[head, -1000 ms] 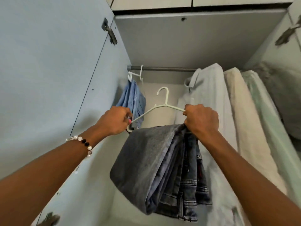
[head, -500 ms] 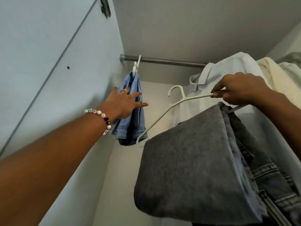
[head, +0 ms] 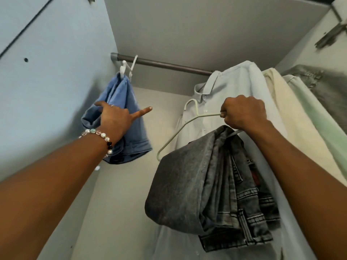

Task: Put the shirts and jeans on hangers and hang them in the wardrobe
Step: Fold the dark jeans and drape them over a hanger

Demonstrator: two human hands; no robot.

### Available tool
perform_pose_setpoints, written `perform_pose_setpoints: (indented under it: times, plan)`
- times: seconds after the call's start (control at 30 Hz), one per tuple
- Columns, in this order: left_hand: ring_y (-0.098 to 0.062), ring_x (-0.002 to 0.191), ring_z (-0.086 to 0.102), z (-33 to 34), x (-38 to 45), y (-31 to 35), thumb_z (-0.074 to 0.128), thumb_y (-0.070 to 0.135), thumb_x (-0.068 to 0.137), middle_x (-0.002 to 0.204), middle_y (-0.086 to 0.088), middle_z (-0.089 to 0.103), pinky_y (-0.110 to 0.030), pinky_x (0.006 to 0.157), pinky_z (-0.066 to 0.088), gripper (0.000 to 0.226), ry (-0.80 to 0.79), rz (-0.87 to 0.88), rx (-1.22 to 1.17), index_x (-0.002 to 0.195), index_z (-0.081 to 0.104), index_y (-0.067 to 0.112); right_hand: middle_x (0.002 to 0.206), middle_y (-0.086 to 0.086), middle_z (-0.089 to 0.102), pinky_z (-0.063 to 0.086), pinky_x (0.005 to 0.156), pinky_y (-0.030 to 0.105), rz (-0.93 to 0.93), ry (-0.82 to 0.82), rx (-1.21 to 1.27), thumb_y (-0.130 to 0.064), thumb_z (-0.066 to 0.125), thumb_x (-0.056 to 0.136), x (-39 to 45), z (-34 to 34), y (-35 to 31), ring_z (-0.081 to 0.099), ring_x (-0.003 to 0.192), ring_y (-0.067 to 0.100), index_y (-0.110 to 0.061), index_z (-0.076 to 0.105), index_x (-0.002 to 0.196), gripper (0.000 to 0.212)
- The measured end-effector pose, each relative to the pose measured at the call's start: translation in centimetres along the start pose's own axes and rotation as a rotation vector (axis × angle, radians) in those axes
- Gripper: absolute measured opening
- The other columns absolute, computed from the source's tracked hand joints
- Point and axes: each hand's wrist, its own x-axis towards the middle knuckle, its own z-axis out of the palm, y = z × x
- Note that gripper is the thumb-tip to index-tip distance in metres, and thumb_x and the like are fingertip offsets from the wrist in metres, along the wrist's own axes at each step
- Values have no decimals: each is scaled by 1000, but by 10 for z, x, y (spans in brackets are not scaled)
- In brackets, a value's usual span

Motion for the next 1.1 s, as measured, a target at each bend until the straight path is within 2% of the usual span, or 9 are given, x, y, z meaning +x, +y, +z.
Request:
perform_pose_setpoints:
  times: [0.13,0.2,0.27,0.37,0.47,0.57,0.67,0.87,1.1]
  plan:
    - [-33,94,64,-6,-6,10,41,30,100,104,-7,66,-67,99,32,77,-74,-5,131,142,-22,45,105,8,63,36,68,32,22,19,-1,-31,54,94,-6,10,1,61,97,34,-21,62,116,25]
    - [-32,93,64,-12,-10,9,39,27,99,99,-3,67,-63,96,33,50,-73,-45,146,146,26,36,100,8,63,36,67,33,37,47,-1,-27,55,94,-7,12,-3,62,93,34,-18,64,111,21]
    - [-29,91,63,-20,-12,4,44,16,95,96,1,66,-55,92,37,29,-8,-64,167,119,59,22,96,9,62,36,66,32,51,76,-5,-23,56,94,-4,12,-9,62,90,33,-15,63,107,17]
    - [-27,94,63,-31,-10,-7,44,10,94,102,-1,64,-43,85,42,25,169,-28,112,108,62,18,100,10,64,36,65,31,77,119,-13,-17,54,94,7,10,-19,62,92,33,-12,62,107,16]
    - [-28,91,62,-33,0,-23,44,15,92,99,-6,62,-33,64,42,25,441,6,-31,109,63,15,96,10,63,37,66,31,122,177,-3,-10,52,94,27,7,-32,63,92,32,-12,62,111,20]
    - [-34,96,58,-35,18,-43,52,17,85,98,-13,64,-40,74,46,24,650,-56,-121,104,67,12,88,10,57,35,67,32,163,238,31,-5,50,93,55,1,-47,61,93,32,-9,61,114,24]
    - [-32,104,51,-36,41,-60,55,23,84,103,-12,61,-43,81,39,23,755,-151,-211,100,69,16,107,15,65,37,71,34,189,277,58,-2,45,92,91,-6,-65,60,102,36,-7,62,114,28]
    - [-30,113,46,-39,77,-85,53,29,90,117,-9,54,-46,88,33,21,842,-258,-321,99,70,20,111,16,66,39,73,34,232,285,66,1,45,91,150,-12,-102,62,104,37,-5,66,112,31]
    - [-32,111,50,-32,89,-87,53,26,89,114,-9,56,-48,92,33,19,721,-356,-432,96,68,17,113,16,67,46,78,35,252,252,68,1,46,92,186,-5,-132,63,104,36,-5,66,114,30]
